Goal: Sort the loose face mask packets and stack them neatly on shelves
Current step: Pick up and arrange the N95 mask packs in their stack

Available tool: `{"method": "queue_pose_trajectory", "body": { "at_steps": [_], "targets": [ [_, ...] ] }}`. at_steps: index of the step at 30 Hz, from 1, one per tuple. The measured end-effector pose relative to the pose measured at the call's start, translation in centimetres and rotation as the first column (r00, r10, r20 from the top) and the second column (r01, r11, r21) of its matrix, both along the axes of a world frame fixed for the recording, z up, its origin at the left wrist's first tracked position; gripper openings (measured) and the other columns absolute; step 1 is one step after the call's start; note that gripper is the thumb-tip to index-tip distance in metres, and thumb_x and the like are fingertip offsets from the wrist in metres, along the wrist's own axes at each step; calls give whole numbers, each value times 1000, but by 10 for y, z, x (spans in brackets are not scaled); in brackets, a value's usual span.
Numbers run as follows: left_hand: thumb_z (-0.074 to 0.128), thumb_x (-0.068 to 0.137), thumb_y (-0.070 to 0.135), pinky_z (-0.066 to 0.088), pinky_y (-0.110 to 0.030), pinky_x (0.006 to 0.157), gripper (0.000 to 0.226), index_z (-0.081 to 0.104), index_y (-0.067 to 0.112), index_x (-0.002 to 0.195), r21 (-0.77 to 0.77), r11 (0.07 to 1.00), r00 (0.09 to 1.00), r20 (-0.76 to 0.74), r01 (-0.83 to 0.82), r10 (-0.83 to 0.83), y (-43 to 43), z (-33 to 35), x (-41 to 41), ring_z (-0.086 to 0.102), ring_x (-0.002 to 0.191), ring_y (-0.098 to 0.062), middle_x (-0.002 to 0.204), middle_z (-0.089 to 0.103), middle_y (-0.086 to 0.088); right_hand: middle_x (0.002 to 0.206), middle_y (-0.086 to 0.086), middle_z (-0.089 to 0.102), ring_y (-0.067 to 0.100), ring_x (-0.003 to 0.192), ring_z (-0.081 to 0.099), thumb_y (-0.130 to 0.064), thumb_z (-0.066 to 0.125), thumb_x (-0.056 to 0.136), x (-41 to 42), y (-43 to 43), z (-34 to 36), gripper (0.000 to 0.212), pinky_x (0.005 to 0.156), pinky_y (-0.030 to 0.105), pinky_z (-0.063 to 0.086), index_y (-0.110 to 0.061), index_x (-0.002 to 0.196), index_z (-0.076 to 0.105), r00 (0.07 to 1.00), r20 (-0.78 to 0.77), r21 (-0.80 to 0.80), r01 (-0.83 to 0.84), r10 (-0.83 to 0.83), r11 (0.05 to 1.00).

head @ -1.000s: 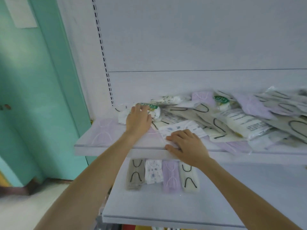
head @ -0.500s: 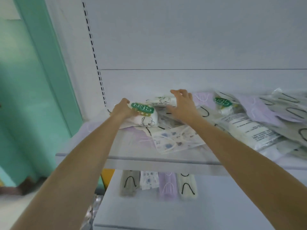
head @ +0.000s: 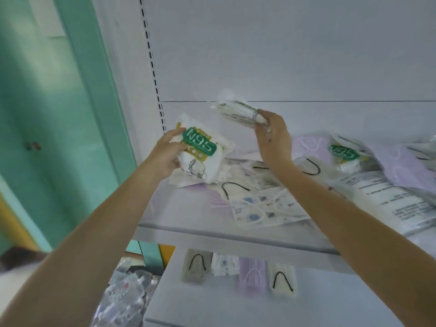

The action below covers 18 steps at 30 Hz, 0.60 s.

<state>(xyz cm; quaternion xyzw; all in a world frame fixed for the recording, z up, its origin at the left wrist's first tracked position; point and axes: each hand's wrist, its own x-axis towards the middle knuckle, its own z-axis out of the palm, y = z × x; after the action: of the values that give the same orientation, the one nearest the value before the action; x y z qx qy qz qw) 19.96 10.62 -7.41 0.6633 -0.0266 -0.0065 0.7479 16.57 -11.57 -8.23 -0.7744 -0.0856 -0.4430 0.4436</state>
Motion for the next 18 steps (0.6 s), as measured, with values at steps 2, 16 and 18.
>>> {"method": "queue_pose_trajectory", "body": {
  "at_steps": [2,16,18],
  "targets": [
    [51,92,6,55,-38,73,25,58,21,110,-193,979,998,13,68,-67,-13,-2,-5,68,80,-20,101,66,-5,123,16,48,18,112,45,-5,54,91,-18,11,-5,29,93,3,28,1,120,55,996,29,-153,-79,84,985],
    [64,86,9,52,-24,49,47,45,38,117,-57,956,942,197,286,-270,-116,-18,-47,70,70,-8,119,58,-3,142,8,33,15,131,31,-20,60,90,-91,-76,-33,35,105,11,19,-10,123,53,937,-337,-439,-245,94,865],
    [58,89,5,55,-28,52,60,42,47,128,-42,958,936,227,285,-268,-125,-26,-50,70,75,-6,125,55,7,143,-1,33,8,131,32,-40,52,91,-96,-96,-31,42,107,22,26,-20,128,50,900,-429,-356,-244,74,902]
  ]
}}
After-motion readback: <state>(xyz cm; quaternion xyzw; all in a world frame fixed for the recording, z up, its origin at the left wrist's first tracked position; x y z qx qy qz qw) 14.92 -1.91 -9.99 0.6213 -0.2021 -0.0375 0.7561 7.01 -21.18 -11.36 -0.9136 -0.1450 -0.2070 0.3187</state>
